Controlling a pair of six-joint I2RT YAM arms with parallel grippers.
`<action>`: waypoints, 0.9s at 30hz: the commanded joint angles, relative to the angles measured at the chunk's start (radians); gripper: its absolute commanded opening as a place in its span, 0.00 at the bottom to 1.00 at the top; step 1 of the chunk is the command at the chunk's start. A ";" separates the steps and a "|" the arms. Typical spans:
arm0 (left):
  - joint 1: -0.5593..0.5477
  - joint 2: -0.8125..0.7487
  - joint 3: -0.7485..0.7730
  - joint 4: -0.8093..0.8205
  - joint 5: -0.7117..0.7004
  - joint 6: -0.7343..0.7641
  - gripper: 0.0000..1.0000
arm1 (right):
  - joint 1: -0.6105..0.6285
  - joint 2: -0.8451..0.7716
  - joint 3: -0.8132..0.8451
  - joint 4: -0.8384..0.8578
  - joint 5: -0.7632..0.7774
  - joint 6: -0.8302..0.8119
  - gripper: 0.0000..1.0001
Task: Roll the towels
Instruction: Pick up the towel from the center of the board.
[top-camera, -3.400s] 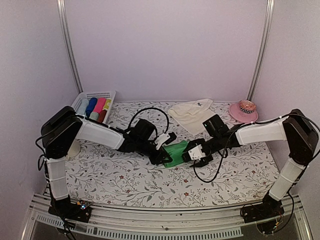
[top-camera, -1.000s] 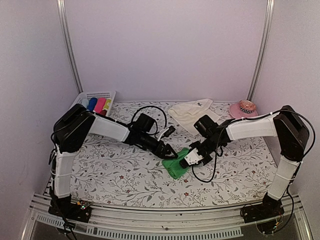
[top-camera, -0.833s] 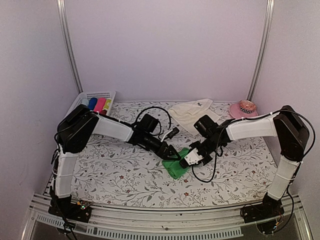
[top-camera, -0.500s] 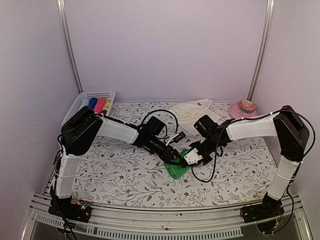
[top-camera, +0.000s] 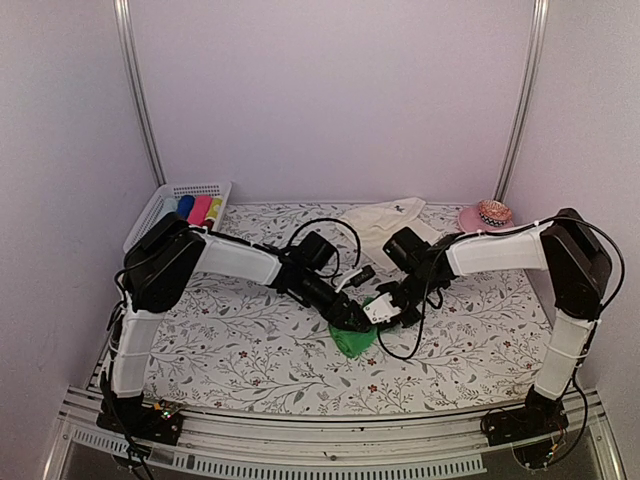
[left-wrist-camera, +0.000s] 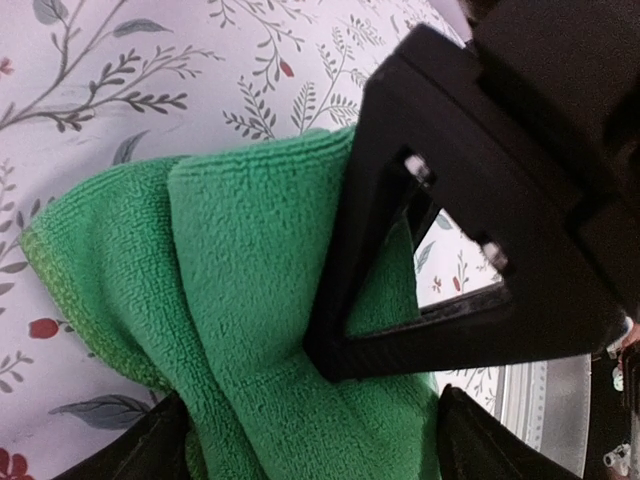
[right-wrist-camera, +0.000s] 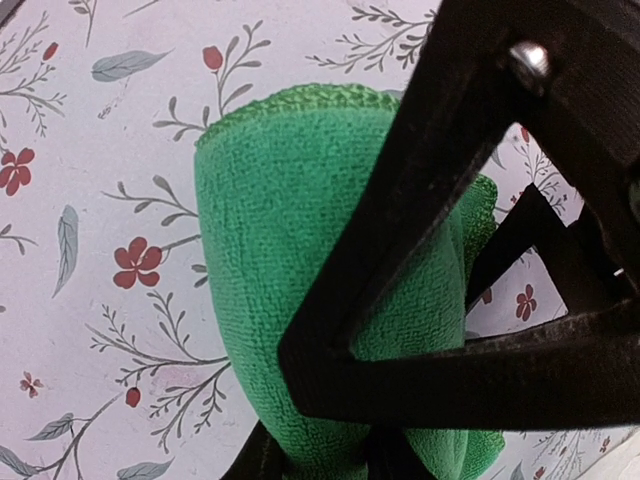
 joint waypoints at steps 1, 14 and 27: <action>-0.074 0.053 -0.017 -0.156 0.017 0.011 0.83 | 0.007 0.071 0.016 -0.022 0.065 0.053 0.21; -0.099 0.077 -0.001 -0.191 0.075 0.036 0.79 | 0.006 0.061 0.012 0.050 0.102 0.097 0.20; -0.111 0.079 0.007 -0.234 0.078 0.044 0.05 | 0.007 0.040 0.004 0.128 0.142 0.141 0.20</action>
